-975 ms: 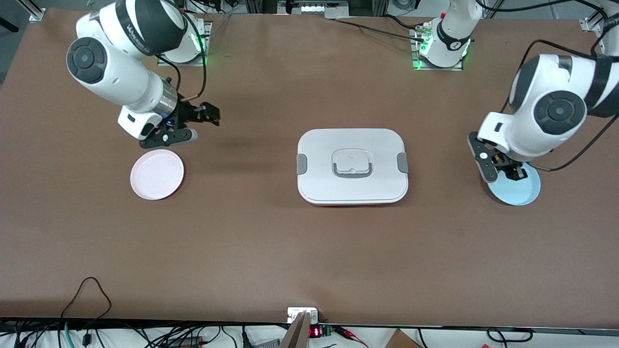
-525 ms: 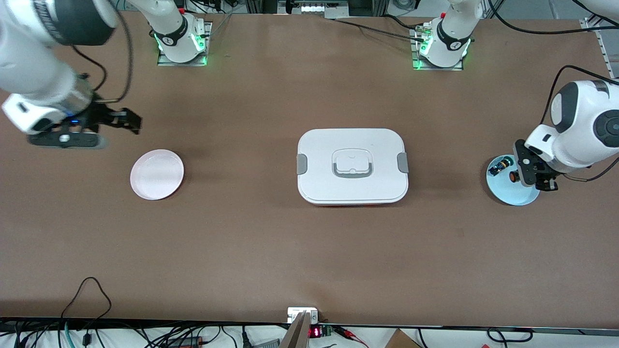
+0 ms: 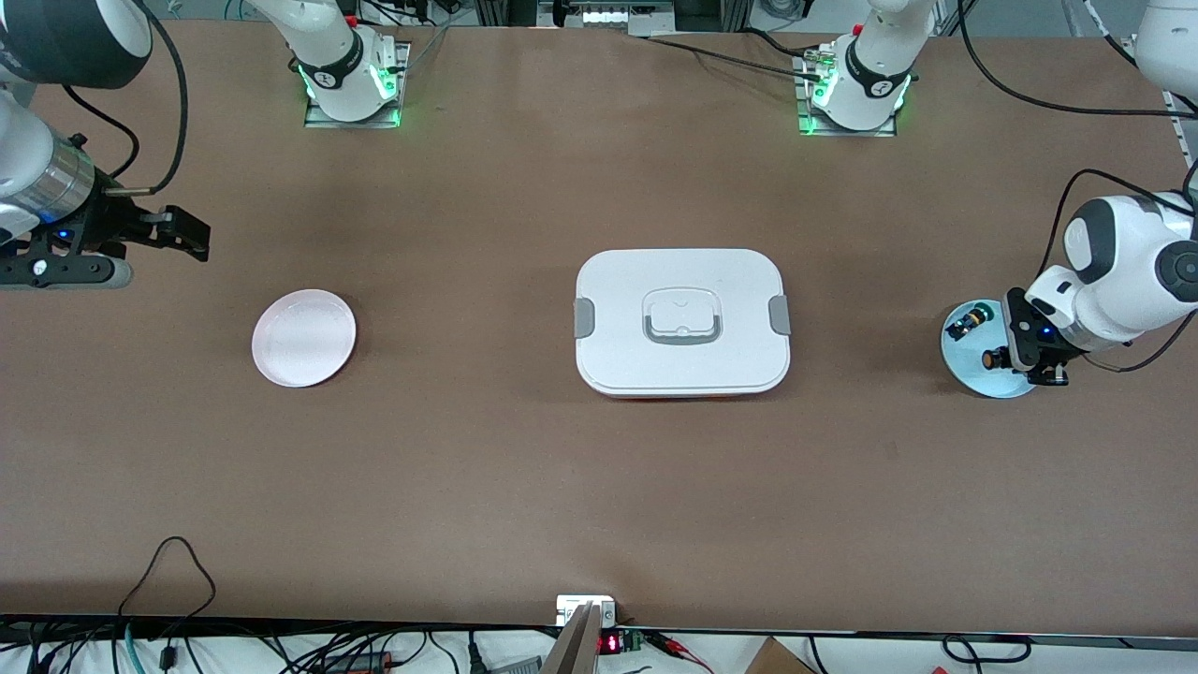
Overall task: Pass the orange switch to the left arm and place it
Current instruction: 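Carry the switch with the left gripper down into the blue dish, then open the left gripper to release the switch in the dish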
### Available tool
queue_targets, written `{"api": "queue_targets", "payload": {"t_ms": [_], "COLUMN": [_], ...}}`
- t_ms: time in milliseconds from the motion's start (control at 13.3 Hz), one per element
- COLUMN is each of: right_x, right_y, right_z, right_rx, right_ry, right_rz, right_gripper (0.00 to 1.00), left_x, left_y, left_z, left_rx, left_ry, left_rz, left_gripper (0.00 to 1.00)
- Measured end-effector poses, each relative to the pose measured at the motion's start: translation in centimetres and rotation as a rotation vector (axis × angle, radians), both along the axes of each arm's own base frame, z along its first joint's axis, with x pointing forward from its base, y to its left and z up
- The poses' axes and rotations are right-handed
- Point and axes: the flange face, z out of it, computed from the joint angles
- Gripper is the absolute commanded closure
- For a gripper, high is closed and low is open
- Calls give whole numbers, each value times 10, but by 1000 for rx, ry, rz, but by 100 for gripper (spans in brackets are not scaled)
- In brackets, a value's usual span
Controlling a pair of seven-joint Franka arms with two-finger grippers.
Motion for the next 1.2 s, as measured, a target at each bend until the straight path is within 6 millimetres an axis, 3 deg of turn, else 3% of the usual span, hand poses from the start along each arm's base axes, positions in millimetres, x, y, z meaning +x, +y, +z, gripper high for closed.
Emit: {"api": "queue_targets", "payload": {"t_ms": [150,375,525,900,1050,1200], "right_x": [-4,-16,-22,-18,-15,-15], "right_y": [-6,-10,-9,-4,-2,-3], "right_z": [-13,3,15,22,19,20], "right_rx": [3,3,4,43,56,57], "right_ry": [-19,-20,-22,-36,-26,-19], "right_rz": [-3,28,28,26,25,24], "right_gripper": [0,0,0,0,0,0], "left_x": [-4,-6,-7,-4,5,14], "left_y": [12,15,17,25,22,13], "left_z": [-14,-25,-30,-22,0,37], "left_rx": [-15,-27,-33,-27,-19,-3], "left_ry": [-4,-2,-4,-6,10,68], "left_rz": [1,5,8,12,10,47], "left_gripper": [77,72,0,0,0,0]}}
